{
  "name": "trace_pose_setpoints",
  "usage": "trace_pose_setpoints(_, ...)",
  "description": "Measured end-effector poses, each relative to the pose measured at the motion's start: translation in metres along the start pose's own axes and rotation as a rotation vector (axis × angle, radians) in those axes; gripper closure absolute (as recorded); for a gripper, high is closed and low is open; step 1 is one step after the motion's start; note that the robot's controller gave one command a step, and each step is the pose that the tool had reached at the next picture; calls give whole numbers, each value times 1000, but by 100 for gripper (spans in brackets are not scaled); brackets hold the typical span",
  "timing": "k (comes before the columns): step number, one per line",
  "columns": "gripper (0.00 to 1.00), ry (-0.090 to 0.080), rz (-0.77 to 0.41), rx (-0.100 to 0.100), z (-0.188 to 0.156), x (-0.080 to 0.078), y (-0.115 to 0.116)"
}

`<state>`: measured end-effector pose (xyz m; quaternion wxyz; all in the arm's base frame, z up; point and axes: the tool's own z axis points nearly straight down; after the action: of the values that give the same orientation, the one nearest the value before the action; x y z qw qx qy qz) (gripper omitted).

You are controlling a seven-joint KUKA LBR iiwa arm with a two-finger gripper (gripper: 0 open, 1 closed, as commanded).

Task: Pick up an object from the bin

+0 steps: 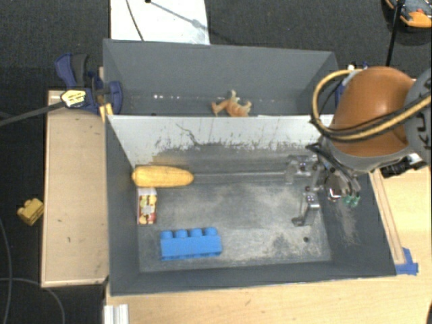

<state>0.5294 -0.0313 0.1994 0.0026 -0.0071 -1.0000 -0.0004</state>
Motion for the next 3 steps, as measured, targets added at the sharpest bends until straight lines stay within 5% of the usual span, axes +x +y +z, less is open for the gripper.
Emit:
trace_pose_setpoints(1,0,-8,-1,1,-4,-2,0)
trace_pose_setpoints(2,0,-6,-48,1,-19,32,-2)
trace_pose_setpoints(3,0,-8,-85,1,-44,46,-11)
